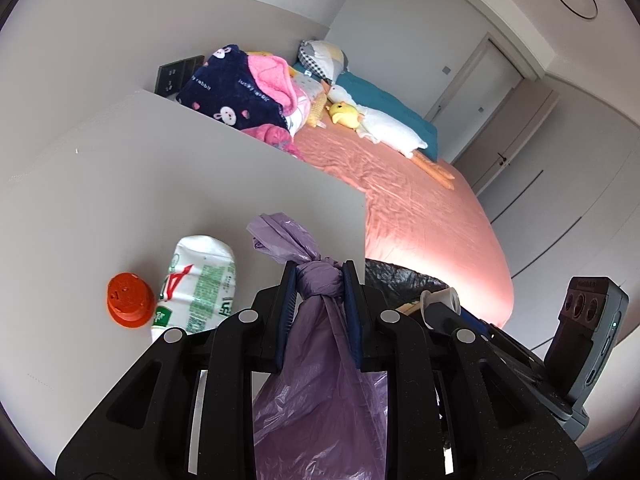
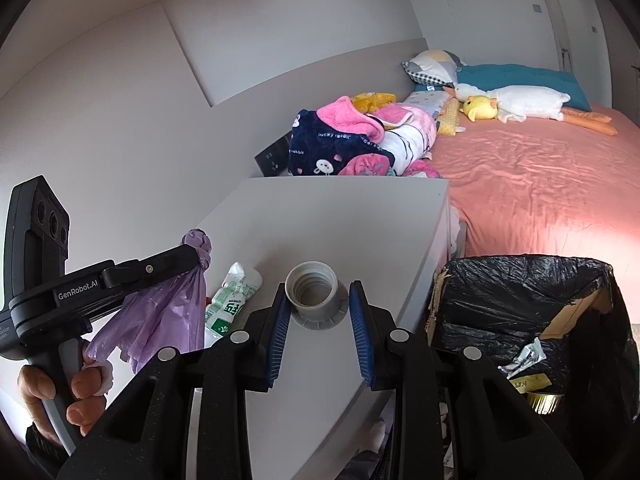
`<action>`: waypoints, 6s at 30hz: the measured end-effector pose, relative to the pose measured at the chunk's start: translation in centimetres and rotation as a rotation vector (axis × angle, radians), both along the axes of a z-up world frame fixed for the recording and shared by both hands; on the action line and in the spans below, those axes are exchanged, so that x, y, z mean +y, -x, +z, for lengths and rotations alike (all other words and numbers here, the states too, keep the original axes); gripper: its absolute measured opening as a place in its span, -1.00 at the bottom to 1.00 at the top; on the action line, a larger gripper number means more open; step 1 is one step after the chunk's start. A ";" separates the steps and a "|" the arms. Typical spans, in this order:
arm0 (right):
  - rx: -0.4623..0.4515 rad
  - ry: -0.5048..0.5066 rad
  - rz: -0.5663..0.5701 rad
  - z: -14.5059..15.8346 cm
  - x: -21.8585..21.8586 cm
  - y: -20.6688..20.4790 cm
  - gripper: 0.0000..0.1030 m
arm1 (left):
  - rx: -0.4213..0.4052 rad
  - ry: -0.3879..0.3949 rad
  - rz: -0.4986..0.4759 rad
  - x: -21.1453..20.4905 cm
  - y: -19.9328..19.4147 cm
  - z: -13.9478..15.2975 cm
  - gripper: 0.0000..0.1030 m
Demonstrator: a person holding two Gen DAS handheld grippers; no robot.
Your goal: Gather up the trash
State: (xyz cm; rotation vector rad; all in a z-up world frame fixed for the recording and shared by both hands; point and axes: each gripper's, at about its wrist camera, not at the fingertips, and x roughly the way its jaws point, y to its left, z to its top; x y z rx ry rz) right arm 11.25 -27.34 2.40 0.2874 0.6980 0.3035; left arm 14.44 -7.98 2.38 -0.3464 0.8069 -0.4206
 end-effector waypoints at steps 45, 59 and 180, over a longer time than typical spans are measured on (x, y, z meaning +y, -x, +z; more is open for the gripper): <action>-0.010 -0.067 -0.315 -0.3 -16.6 6.2 -0.38 | 0.072 -0.011 -0.389 -18.2 1.0 -2.0 -0.57; -0.050 -0.077 -0.565 0.0 -21.0 8.4 0.45 | 0.105 -0.043 -0.374 -19.5 0.6 -3.0 0.88; 0.167 0.133 0.009 -7.3 17.9 -6.6 0.57 | 0.112 -0.245 0.416 17.8 -0.6 -7.0 -0.17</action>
